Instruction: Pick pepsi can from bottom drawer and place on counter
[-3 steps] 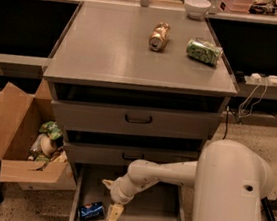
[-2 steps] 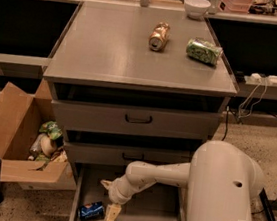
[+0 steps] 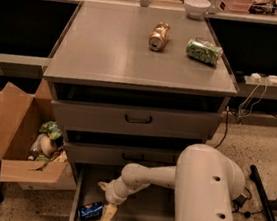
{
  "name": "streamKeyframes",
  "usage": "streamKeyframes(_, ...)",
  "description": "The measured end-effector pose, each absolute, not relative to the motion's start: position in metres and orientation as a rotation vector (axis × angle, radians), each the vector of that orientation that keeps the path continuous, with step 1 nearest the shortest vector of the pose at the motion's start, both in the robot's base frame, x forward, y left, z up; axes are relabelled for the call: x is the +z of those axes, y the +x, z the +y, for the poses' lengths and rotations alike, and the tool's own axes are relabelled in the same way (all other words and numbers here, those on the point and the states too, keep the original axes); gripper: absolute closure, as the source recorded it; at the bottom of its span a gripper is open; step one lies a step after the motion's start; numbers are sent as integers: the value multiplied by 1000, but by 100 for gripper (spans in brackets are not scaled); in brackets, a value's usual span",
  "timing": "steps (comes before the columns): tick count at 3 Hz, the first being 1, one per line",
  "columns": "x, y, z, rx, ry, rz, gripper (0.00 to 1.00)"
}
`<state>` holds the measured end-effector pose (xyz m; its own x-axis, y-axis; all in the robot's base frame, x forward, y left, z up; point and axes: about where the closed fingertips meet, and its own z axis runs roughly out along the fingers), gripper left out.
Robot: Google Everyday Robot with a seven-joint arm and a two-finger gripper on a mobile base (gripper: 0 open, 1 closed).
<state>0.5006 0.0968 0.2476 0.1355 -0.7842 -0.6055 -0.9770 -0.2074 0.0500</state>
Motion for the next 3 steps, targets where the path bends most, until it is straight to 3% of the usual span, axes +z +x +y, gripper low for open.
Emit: streamKeyframes(3,193,521,110,612,-2164,1635,0)
